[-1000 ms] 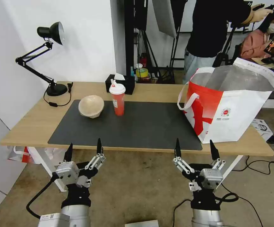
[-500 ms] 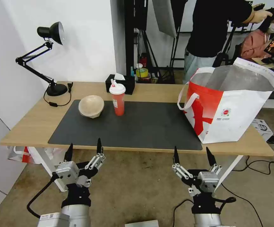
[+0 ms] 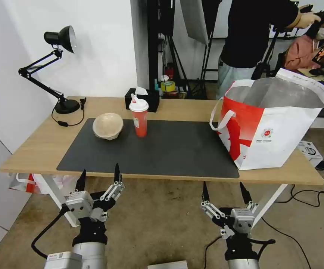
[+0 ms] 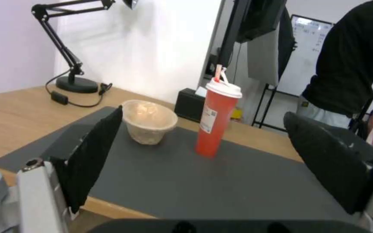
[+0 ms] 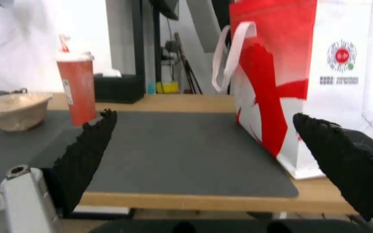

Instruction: Pick up the trash from the table and place it into the takeout bag.

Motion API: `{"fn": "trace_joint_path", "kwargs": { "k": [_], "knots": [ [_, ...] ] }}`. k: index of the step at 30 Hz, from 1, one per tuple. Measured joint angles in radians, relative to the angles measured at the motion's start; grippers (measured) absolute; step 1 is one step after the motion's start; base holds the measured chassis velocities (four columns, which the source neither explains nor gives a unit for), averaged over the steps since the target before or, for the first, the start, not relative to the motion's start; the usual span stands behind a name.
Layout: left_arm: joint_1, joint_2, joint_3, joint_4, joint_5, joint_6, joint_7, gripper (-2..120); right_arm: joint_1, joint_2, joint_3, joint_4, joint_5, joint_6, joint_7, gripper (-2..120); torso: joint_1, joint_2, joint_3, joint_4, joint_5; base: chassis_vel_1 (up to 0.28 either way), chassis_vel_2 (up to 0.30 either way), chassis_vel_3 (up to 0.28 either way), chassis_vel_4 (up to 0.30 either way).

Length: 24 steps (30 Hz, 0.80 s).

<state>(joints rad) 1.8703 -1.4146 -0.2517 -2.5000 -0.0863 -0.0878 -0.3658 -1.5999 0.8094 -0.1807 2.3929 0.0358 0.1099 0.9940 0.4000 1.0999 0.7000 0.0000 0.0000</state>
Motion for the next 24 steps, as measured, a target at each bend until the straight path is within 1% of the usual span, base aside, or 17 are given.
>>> {"fn": "trace_joint_path", "kwargs": {
  "k": [15, 16, 19, 24],
  "knots": [
    [0.0, 0.0, 0.0, 0.0, 0.0, 0.0, 0.0, 100, 0.009, 0.002, 0.001, 0.0, 0.0, -0.002, 0.0, 100, 0.0, 0.0, 0.0, 0.0, 0.0, 0.0, 0.0, 0.0, 0.0],
    [0.003, 0.001, 0.0, 0.0, 0.001, -0.001, 0.0, 100, 0.009, 0.015, -0.006, -0.009, -0.013, 0.0, -0.003, 100, 0.0, 0.0, 0.0, 0.0, 0.0, 0.0, 0.0, 0.0, 0.0],
    [0.003, 0.001, -0.002, 0.0, 0.001, -0.002, -0.003, 100, 0.013, 0.021, -0.008, -0.015, -0.021, 0.001, -0.006, 100, 0.0, 0.0, 0.0, -0.0001, -0.0001, 0.0, 0.0, 0.0, 0.0],
    [0.003, 0.001, -0.004, 0.0, 0.001, -0.002, -0.005, 100, 0.067, 0.021, 0.006, -0.018, -0.012, 0.008, -0.021, 100, 0.0, 0.0, 0.0, -0.0001, 0.0, 0.0, 0.0, 0.0, 0.0]
  ]
}}
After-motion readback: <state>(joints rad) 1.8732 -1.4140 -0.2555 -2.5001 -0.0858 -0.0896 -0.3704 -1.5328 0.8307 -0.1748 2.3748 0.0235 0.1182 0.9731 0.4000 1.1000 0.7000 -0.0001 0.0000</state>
